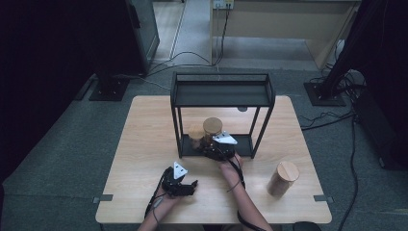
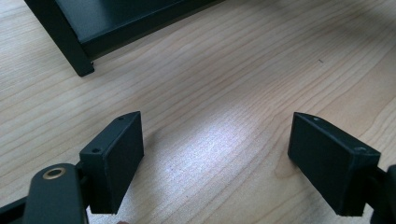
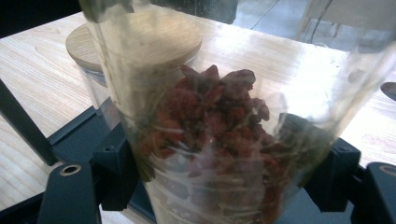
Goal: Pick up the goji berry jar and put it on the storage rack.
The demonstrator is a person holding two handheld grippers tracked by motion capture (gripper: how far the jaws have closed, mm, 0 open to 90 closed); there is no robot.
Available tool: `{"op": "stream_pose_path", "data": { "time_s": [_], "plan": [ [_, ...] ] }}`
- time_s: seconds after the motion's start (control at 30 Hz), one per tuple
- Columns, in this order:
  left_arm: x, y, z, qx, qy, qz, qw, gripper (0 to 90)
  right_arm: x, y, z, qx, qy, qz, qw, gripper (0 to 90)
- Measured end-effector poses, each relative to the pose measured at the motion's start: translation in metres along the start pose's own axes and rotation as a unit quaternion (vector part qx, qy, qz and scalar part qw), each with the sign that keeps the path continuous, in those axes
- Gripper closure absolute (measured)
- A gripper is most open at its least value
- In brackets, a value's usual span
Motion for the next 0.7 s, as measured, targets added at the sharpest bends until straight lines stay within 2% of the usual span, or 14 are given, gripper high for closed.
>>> {"op": "stream_pose_path", "data": {
  "time_s": [0.37,0.7],
  "plan": [
    [0.0,0.0,0.0,0.0,0.0,0.0,1.0,18.3,-0.001,0.01,0.003,0.001,0.014,0.004,0.9999,24.9],
    [0.0,0.0,0.0,0.0,0.0,0.0,1.0,18.3,-0.002,0.018,0.006,0.005,0.012,0.006,0.9999,24.9]
  ]
}}
Point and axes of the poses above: each handheld gripper's, and its own axes: y roughly forward along the jaws, x roughly out of its underside, z roughly to its right, the point moved 2 cm from there along y, roughly forward along the jaws, and after that the axes turned 10 degrees about -z, right-handed, at the moved point
